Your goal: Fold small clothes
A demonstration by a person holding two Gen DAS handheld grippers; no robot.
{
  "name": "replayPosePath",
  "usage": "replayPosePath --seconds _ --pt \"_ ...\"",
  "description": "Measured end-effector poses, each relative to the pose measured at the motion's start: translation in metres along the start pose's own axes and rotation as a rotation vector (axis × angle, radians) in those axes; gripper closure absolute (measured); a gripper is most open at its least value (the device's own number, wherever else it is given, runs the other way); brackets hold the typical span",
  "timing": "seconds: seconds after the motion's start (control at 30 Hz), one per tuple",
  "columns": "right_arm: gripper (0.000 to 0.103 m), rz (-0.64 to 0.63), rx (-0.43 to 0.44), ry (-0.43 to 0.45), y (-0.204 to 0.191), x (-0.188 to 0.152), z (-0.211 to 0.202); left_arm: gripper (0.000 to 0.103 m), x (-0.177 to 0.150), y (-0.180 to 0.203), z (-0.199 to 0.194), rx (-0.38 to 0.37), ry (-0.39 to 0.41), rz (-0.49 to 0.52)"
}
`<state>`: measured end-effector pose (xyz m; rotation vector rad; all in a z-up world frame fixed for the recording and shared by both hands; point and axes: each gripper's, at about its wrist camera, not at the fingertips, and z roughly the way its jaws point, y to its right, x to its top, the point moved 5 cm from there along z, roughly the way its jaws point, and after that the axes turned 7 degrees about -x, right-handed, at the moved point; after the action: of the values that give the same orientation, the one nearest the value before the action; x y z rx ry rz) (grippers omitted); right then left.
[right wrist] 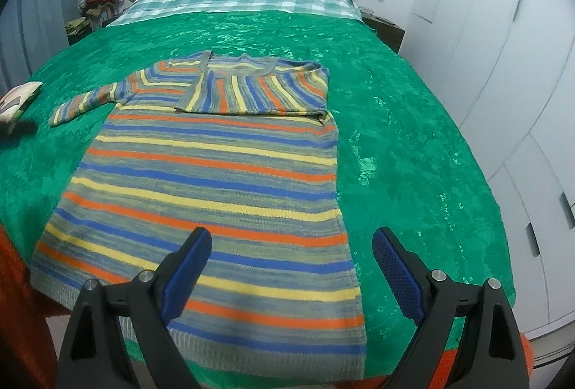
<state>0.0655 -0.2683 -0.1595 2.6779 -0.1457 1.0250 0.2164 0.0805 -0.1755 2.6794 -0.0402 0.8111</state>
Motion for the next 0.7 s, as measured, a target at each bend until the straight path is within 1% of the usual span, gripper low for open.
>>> replayPosePath --seconds 0.07,0.1,0.2,0.23,0.3,0.37,0.4,0.47,0.53,0.57,0.6,0.63,0.67,0.7 --pt "0.013 -0.001 0.009 -0.010 -0.002 -0.003 0.003 0.002 0.024 -0.041 0.014 0.042 0.025 -0.071" --pt "0.013 -0.003 0.014 -0.015 -0.003 -0.004 0.004 0.003 0.039 -0.069 0.025 0.067 0.032 -0.129" --pt "0.013 -0.022 0.027 -0.028 -0.010 -0.008 0.007 0.003 0.062 -0.119 0.048 0.081 0.019 -0.256" --pt "0.013 -0.032 0.029 -0.028 -0.012 -0.009 0.008 0.003 0.069 -0.136 0.058 0.096 0.013 -0.314" --pt "0.013 -0.053 0.032 -0.030 -0.016 -0.012 0.009 0.003 0.079 -0.152 0.072 0.082 0.012 -0.375" --pt "0.013 -0.076 0.031 -0.038 -0.022 -0.016 0.011 0.004 0.085 -0.159 0.082 0.076 0.022 -0.407" --pt "0.013 -0.084 0.032 -0.046 -0.024 -0.017 0.013 0.007 0.088 -0.160 0.088 0.070 0.027 -0.420" --pt "0.013 -0.097 0.040 -0.065 -0.029 -0.022 0.016 0.034 0.092 -0.161 0.097 0.059 0.023 -0.426" --pt "0.013 -0.104 0.049 -0.075 -0.033 -0.025 0.018 0.093 0.094 -0.158 0.108 0.077 -0.010 -0.396" --pt "0.013 -0.107 0.053 -0.077 -0.035 -0.025 0.018 0.101 0.096 -0.154 0.110 0.096 -0.017 -0.371" --pt "0.013 -0.108 0.057 -0.077 -0.036 -0.025 0.018 0.100 0.098 -0.151 0.110 0.117 -0.016 -0.345" --pt "0.013 -0.106 0.063 -0.073 -0.036 -0.025 0.018 0.100 0.101 -0.145 0.105 0.140 -0.006 -0.314" --pt "0.013 -0.104 0.066 -0.070 -0.036 -0.025 0.017 0.100 0.108 -0.136 0.099 0.151 0.010 -0.281" --pt "0.013 -0.100 0.069 -0.067 -0.036 -0.025 0.017 0.100 0.117 -0.119 0.090 0.162 0.028 -0.226"
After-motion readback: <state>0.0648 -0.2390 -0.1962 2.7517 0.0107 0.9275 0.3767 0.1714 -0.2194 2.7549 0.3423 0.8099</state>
